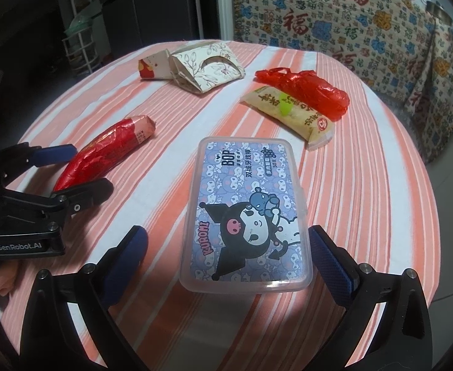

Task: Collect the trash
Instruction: 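Grasp the red tube-shaped package with the left tool, then carry the red package and plastic box to the blue basket and release both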

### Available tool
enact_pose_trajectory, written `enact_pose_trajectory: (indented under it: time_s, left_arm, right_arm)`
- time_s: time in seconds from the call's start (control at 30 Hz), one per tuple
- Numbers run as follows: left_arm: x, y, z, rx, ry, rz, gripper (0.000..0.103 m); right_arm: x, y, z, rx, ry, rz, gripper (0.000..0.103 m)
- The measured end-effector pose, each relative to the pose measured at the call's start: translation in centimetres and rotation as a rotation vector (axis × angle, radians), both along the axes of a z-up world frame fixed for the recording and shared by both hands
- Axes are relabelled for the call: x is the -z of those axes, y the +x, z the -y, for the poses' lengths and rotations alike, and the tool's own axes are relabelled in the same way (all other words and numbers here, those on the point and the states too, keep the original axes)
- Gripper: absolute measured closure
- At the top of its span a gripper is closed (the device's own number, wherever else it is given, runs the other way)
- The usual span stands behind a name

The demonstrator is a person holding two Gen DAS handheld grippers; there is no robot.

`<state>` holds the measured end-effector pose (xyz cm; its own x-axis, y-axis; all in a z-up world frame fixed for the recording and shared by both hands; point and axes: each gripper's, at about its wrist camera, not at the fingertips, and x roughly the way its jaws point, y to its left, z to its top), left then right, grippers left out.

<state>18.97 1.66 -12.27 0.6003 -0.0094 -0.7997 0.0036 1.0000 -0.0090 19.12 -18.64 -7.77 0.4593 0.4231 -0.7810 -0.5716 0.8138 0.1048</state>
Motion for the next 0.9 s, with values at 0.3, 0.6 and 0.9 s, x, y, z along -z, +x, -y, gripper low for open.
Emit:
enact_pose_trajectory:
  time_s: [0.3,0.6,0.9]
  left_arm:
    - [-1.6,0.3,0.4,0.161,-0.021,-0.074,0.018]
    - [-1.8,1.8,0.9,0.163,-0.037,-0.126,0.085]
    - [-4.1,0.5,5.9,0.231,-0.141,-0.087,0.089]
  right_arm:
    - [-4.4,3.8,1.0,-0.023,-0.030,-0.199,0.003]
    - [-2.9,5.0,-0.8,0.008,-0.112,-0.264,0.040]
    - [-5.9,2.5,6.3,0.103,-0.007,-0.205,0.040]
